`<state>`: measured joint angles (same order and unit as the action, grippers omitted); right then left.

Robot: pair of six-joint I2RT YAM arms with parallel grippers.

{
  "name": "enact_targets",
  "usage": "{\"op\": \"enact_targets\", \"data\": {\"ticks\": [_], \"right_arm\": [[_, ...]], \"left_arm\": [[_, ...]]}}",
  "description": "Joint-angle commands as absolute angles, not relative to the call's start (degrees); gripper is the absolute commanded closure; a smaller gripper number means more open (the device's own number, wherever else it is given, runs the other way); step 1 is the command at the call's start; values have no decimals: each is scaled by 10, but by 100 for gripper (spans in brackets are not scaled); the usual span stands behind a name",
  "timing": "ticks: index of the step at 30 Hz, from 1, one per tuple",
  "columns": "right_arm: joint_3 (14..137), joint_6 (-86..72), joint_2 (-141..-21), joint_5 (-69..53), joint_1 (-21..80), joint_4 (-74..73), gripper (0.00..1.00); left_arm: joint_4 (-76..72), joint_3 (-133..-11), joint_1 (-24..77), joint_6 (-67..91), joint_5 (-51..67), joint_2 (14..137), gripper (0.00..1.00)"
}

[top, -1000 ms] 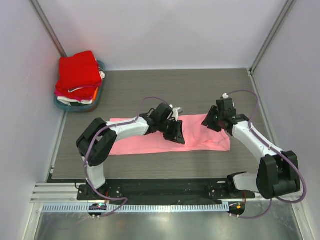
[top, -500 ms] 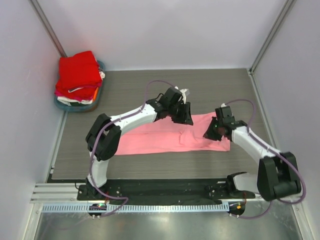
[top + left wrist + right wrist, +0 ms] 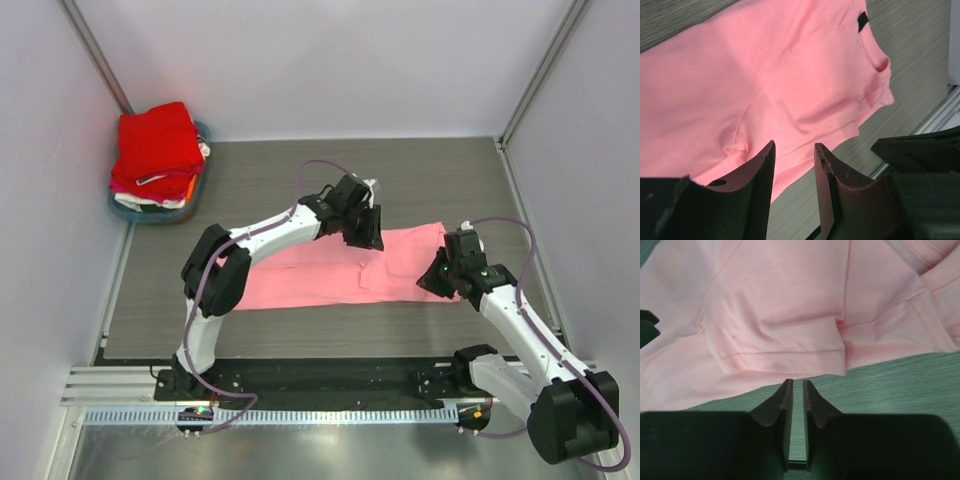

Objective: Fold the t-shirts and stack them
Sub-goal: Fold the tshirt

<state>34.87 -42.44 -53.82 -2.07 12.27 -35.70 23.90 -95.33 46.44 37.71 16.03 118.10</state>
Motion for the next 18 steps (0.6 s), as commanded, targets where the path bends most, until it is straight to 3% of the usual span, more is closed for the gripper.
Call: {"op": "enact_targets", "data": {"ticks": [1, 2, 6, 13, 18], "right_arm": [[352, -453, -548, 21, 125, -331, 87], [349, -456, -550, 25, 124, -324, 98], [363, -456, -580, 50, 125, -308, 99], [409, -440, -674, 65, 126, -278, 99], [437, -428, -727, 81, 126, -274, 99]], "left_arm": [[261, -921, 462, 360, 113, 1086, 62], [266, -910, 460, 358, 97, 1069, 62], [285, -842, 445, 355, 58, 978, 66], [313, -739, 410, 359, 18, 874, 96], [313, -678, 392, 360, -25, 828, 100]]}}
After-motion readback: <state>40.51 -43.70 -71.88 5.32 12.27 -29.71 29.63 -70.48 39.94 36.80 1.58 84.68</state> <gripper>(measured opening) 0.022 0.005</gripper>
